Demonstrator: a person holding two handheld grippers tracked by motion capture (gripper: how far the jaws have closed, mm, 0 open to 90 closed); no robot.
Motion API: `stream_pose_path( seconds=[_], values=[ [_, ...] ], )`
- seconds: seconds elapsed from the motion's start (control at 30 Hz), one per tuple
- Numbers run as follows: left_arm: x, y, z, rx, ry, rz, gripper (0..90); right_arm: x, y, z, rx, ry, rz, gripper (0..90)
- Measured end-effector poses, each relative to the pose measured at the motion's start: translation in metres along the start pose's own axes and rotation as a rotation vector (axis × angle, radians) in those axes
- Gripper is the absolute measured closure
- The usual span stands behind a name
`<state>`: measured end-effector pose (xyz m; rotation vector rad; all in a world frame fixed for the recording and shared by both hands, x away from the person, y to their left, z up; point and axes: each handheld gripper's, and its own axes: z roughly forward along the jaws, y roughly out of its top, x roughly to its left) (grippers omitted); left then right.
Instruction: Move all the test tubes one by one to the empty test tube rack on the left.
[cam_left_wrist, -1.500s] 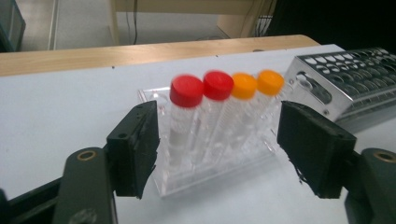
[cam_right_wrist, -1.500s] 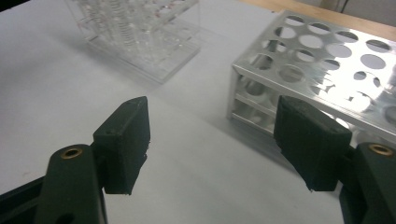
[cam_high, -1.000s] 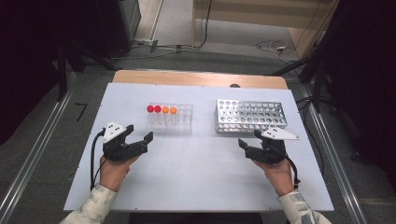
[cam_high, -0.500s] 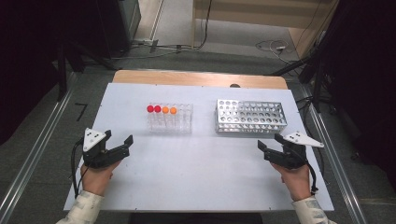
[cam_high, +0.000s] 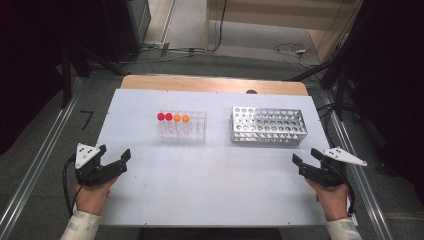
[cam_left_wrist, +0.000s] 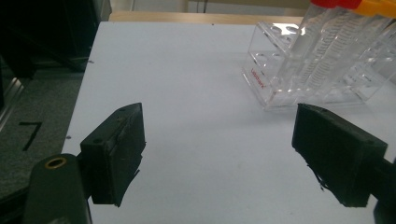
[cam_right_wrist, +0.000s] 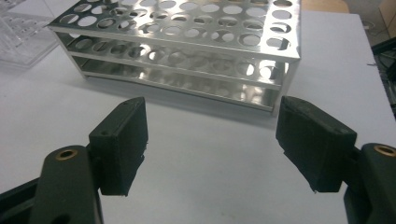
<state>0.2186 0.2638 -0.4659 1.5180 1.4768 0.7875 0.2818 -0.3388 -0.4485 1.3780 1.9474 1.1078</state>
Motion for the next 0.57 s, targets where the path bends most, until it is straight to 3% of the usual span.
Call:
stream_pose_path(
  seconds=[0.57],
  values=[
    [0.008, -0.014, -0.002, 0.058, 0.028, -0.027, 15.3, -0.035, -0.023, -0.018, 0.018, -0.107, 0.074, 23.5]
  ],
)
